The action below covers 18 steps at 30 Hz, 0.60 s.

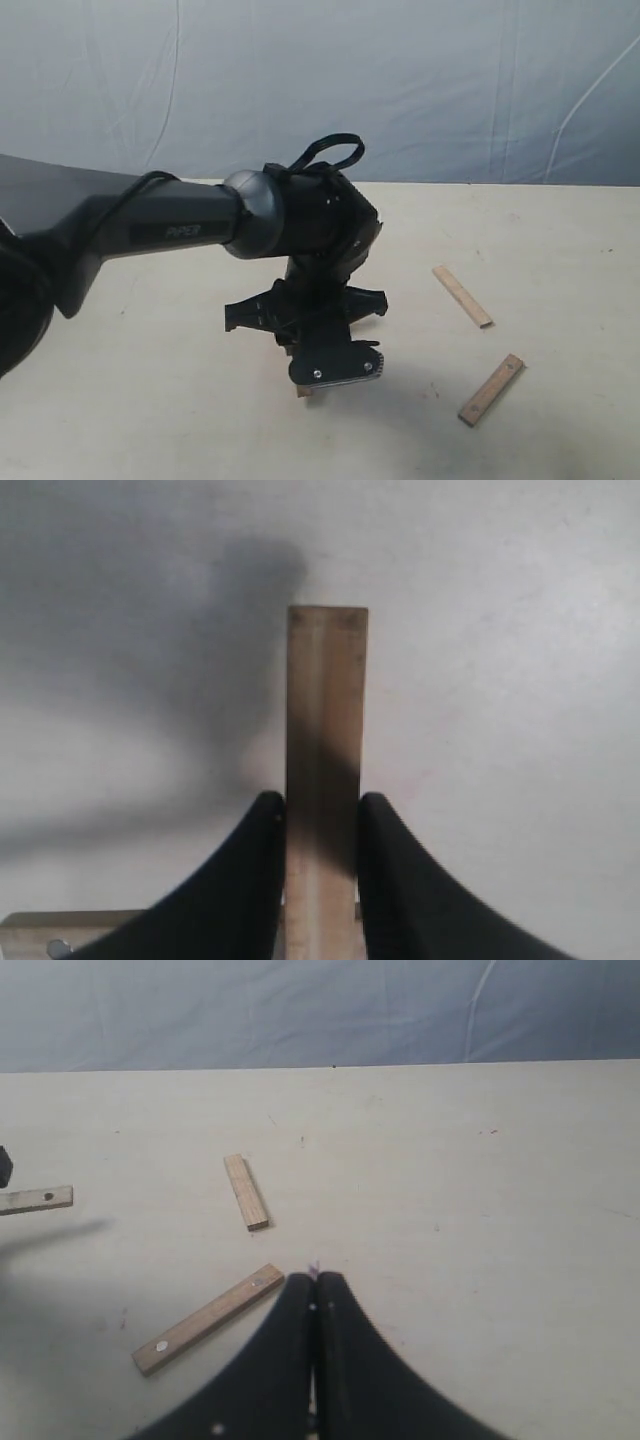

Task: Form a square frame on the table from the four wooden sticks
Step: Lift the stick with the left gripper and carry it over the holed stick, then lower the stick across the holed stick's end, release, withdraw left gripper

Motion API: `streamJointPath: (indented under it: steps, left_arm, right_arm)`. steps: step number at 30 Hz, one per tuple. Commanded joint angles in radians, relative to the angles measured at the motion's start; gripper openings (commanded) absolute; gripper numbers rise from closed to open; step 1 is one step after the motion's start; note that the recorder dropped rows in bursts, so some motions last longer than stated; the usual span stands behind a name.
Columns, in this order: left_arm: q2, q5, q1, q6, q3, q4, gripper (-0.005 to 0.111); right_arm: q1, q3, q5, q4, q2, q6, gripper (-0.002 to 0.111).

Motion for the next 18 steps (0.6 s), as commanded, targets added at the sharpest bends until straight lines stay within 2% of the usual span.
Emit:
streamJointPath:
  steps: [1, 7, 10, 17, 18]
  left_arm:
    - [0.029, -0.022, 0.005, 0.06, -0.001, 0.059, 0.004]
    - [0.06, -0.04, 0.017, 0.06, -0.001, 0.077, 0.018]
    - [0.06, -0.04, 0.019, 0.06, -0.001, 0.081, 0.031]
    - [0.026, -0.044, 0.019, 0.05, -0.001, 0.089, 0.072]
    - [0.015, -0.044, 0.019, 0.048, -0.001, 0.093, 0.073]
  right_arm:
    - [0.005, 0.005, -0.006, 0.004, -0.007, 0.002, -0.001]
    - [0.005, 0.005, -0.006, 0.004, -0.007, 0.002, -0.001]
    - [0.005, 0.005, -0.006, 0.004, -0.007, 0.002, -0.001]
    - [0.005, 0.005, -0.004, 0.004, -0.007, 0.002, -0.001]
    - [0.005, 0.005, -0.004, 0.004, -0.007, 0.002, -0.001]
